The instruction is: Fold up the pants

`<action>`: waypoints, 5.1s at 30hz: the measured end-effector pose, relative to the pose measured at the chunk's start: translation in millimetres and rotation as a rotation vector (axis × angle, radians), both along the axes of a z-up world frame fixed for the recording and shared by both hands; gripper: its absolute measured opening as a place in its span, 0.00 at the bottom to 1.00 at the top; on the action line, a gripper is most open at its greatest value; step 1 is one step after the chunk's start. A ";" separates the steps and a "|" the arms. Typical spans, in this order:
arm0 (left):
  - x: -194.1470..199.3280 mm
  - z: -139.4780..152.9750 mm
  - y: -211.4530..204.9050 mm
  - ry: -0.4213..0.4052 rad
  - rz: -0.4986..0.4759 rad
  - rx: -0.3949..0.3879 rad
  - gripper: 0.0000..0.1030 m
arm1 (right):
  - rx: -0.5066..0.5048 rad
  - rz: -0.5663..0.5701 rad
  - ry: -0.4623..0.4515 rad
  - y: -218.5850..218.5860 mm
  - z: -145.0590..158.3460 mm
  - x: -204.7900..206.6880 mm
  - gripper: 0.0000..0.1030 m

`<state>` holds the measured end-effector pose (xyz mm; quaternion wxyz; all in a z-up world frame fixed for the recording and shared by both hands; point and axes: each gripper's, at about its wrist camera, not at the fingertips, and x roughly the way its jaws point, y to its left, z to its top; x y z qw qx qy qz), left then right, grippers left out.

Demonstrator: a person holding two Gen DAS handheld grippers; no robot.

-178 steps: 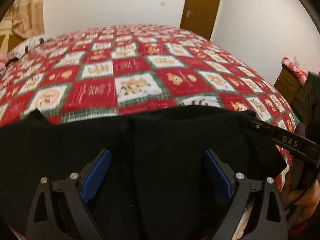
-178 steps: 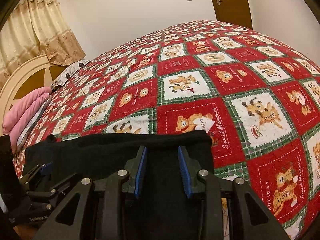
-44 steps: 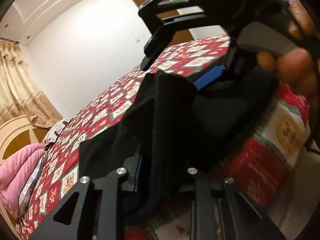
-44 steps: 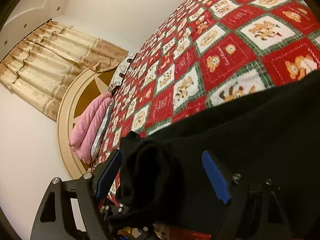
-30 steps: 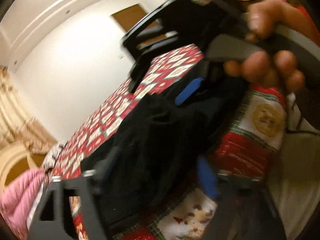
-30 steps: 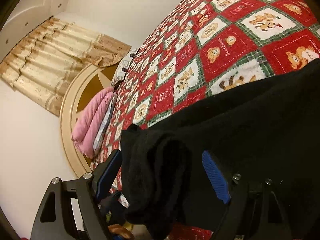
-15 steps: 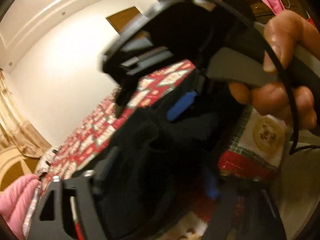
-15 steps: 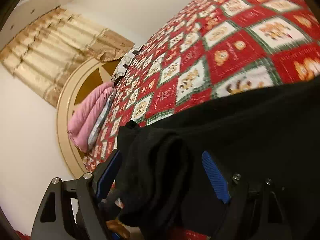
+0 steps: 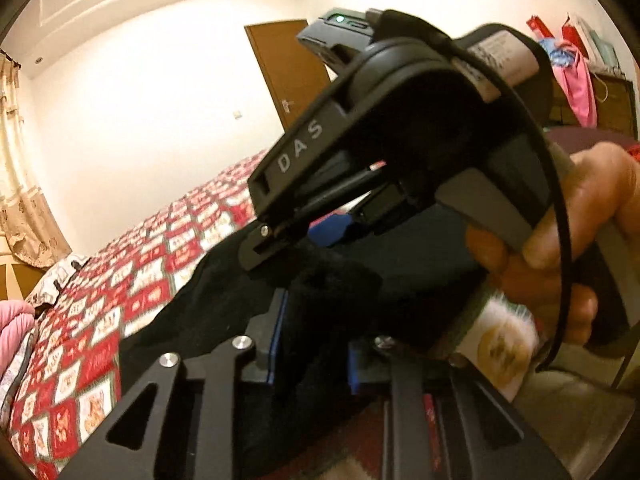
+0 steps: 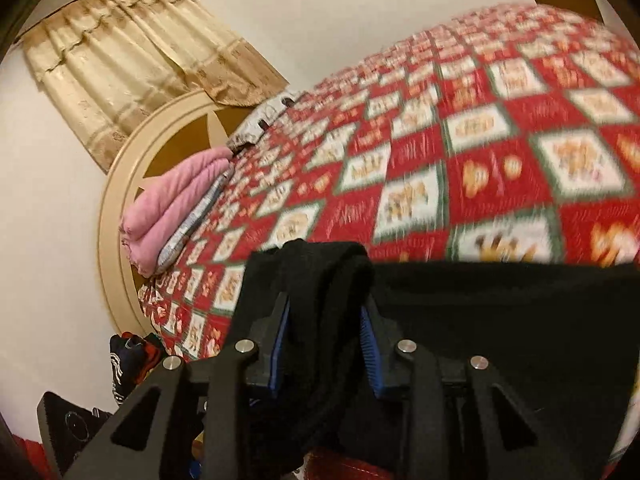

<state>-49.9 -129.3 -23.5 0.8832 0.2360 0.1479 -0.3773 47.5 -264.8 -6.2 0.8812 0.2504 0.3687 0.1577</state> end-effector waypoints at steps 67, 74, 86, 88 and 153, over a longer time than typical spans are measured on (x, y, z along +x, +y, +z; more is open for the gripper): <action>75.2 -14.6 44.0 0.297 0.424 0.020 0.87 | -0.187 -0.366 0.054 -85.4 -14.1 -146.3 0.65; 79.9 -10.2 52.7 0.312 0.451 -0.003 0.87 | -0.117 -0.436 0.059 -90.6 -7.3 -148.4 0.65; 85.1 -7.4 61.3 0.309 0.490 -0.015 0.89 | -0.085 -0.454 0.021 -81.2 5.8 -128.0 0.65; 86.1 -6.7 62.8 0.306 0.498 -0.018 0.89 | -0.098 -0.459 0.011 -79.0 8.1 -124.0 0.65; 124.1 -34.5 48.9 0.618 0.459 -0.086 0.81 | -0.287 -0.356 0.136 -57.0 -58.8 -98.2 0.70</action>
